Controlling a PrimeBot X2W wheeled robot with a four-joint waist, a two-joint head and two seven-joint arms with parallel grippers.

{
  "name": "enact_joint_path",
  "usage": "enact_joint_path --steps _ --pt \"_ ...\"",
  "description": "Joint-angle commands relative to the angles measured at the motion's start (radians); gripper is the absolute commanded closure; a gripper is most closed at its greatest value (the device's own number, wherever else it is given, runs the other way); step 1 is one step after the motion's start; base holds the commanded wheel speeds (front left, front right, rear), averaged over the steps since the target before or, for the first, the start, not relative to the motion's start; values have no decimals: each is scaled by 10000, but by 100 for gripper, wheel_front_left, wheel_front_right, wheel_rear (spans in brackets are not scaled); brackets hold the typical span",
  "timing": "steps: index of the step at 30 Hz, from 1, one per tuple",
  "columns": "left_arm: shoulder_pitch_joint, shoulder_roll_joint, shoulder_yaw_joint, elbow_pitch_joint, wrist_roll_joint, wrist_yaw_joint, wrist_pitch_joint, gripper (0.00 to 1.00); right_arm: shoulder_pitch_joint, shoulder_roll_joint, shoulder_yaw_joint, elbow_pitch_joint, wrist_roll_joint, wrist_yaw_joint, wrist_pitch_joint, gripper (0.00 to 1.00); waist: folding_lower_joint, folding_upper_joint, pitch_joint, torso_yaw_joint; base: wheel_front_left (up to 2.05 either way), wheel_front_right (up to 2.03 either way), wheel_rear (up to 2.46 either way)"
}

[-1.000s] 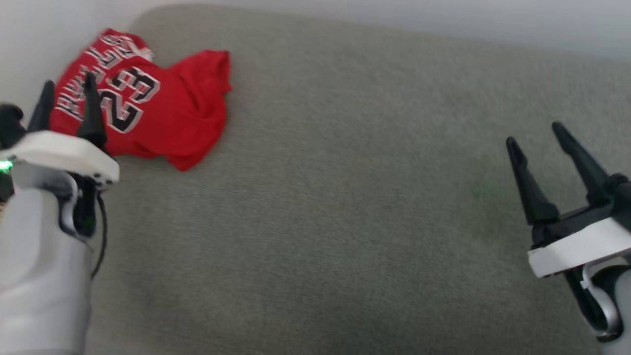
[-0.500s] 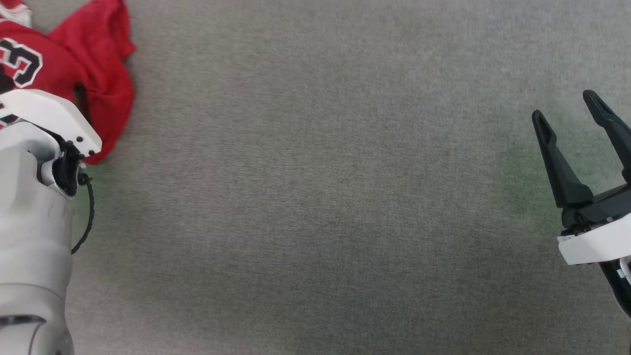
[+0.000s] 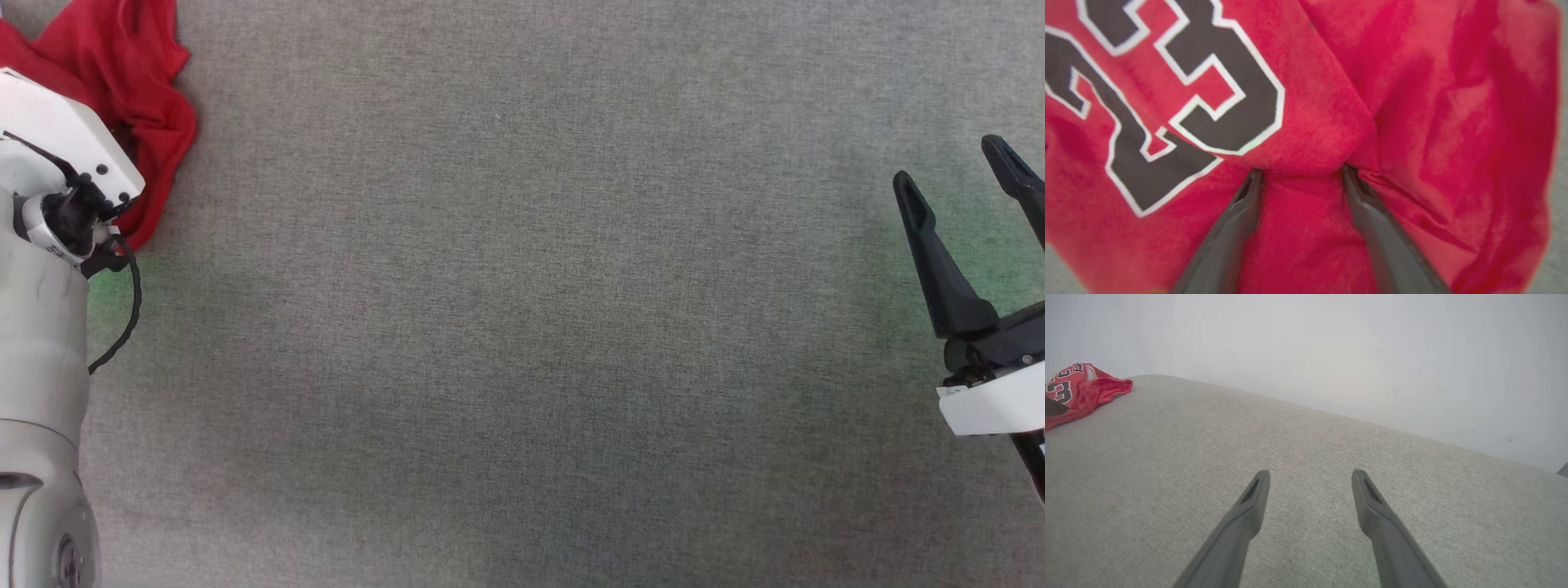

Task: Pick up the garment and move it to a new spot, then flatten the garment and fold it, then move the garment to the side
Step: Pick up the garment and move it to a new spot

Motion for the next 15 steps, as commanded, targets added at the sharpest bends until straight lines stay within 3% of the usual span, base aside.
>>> enact_joint_path --steps 1,8,15 --pt "1120 -1040 -218 809 -150 -112 511 100 -157 5 -2 -37 -6 -3 45 0 0 -1 11 30 0 0 0" --pt "295 -252 -281 152 34 -508 -1088 100 -141 188 -305 117 -89 -3 -98 0 0 -1 -327 240 0 0 0" --pt "-364 411 -826 -394 557 -856 -2311 100 49 680 -489 476 -191 -3 -376 0 0 -1 -1384 513 0 0 0"
